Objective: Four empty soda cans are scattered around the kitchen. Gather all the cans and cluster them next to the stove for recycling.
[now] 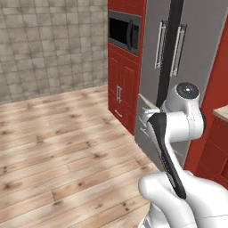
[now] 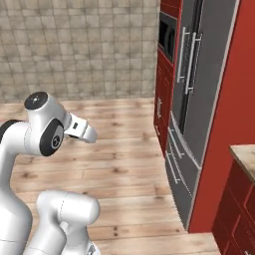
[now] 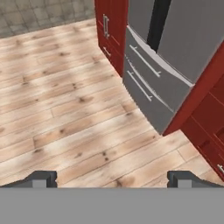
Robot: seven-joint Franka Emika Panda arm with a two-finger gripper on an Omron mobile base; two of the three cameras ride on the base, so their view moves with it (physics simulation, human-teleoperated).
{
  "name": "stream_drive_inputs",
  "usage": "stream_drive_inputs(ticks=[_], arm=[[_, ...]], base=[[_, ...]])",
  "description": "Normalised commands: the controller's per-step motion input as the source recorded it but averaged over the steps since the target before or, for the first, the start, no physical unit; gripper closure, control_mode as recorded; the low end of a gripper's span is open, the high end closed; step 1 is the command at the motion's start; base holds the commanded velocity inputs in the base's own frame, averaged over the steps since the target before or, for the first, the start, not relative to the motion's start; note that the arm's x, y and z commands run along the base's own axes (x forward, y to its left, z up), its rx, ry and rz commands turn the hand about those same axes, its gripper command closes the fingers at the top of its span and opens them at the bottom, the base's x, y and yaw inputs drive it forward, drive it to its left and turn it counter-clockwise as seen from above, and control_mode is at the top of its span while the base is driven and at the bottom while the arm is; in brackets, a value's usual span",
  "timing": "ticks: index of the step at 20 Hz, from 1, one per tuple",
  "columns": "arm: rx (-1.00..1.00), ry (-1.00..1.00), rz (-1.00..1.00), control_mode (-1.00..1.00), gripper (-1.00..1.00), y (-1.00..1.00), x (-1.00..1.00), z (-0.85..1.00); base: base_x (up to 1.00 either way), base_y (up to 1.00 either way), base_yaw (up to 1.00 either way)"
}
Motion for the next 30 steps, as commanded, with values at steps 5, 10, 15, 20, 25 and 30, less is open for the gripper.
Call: stream_drive_inputs(ticks=[5,10,15,20,25,30], arm=[[0.0,0.0,0.0,1.0,-1.0,0.0,0.0,0.0],[0.0,0.0,0.0,1.0,-1.0,0.0,0.0,0.0],[0.0,0.0,0.0,1.0,-1.0,0.0,0.0,0.0],[0.0,0.0,0.0,1.0,-1.0,0.0,0.0,0.0],[0.0,0.0,0.0,1.0,-1.0,0.0,0.0,0.0],[0.0,0.0,0.0,1.0,-1.0,0.0,0.0,0.0]], base=[[0.11,0.0,0.5],[0.76,0.0,0.36],[1.0,0.0,0.18],[1.0,-0.05,0.12],[1.0,-0.07,0.11],[1.0,-0.06,0.03]])
